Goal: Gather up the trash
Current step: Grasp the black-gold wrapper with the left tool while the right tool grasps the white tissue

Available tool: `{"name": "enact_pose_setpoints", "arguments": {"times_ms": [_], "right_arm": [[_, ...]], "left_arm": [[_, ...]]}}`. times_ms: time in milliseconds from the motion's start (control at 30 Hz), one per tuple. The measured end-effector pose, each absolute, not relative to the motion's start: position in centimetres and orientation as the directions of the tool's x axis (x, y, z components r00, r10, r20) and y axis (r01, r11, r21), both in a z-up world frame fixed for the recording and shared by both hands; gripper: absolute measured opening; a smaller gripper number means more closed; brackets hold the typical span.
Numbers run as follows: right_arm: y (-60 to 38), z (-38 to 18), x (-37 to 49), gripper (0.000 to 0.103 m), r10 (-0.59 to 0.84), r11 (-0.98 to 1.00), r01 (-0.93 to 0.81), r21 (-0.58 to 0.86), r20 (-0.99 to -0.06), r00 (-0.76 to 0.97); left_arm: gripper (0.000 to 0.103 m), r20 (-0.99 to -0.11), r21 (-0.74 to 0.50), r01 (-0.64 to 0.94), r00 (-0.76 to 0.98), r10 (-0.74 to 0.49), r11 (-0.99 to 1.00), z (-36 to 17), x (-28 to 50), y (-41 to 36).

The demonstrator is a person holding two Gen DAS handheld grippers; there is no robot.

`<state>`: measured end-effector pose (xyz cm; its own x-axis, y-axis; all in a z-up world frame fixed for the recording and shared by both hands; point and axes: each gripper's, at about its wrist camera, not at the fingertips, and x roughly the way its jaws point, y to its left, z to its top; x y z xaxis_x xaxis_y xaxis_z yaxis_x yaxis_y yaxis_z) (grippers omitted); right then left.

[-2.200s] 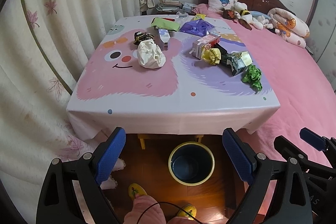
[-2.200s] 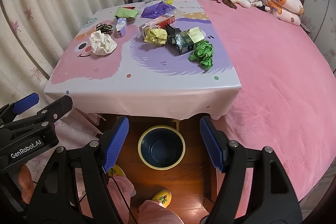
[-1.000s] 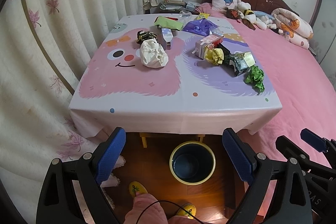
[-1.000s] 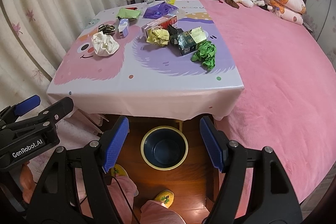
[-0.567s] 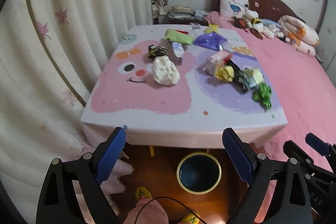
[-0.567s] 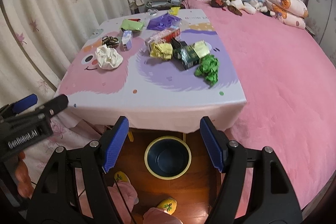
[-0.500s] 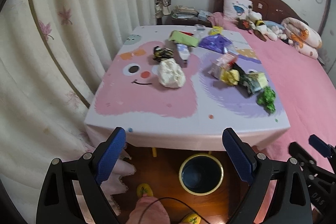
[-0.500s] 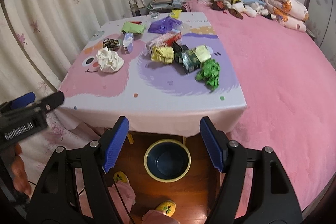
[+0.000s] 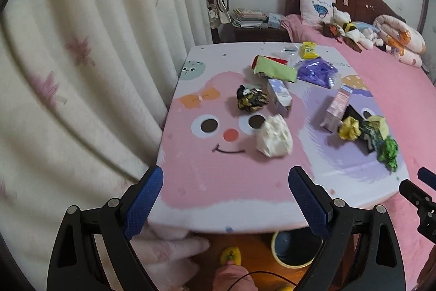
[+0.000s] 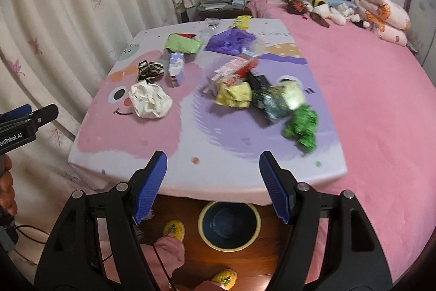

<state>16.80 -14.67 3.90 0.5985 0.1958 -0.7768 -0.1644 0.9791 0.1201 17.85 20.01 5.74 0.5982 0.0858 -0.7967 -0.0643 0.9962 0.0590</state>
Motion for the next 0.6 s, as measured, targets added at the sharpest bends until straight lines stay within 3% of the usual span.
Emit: {"name": "enact_pose_setpoints", "arguments": {"times_ms": [300, 600], "right_arm": [[-5.7, 2.6, 28.0, 0.068, 0.257, 0.966, -0.151, 0.209, -0.822, 0.508], [1.2, -3.2, 36.5, 0.069, 0.275, 0.961, -0.134, 0.241, -0.878, 0.393]], "left_arm": [[0.095, -0.84, 0.022, 0.05, 0.542, -0.009, 0.999, 3.1, 28.1, 25.5], [0.095, -0.87, -0.018, 0.164, 0.484, -0.096, 0.986, -1.4, 36.3, 27.2]]}}
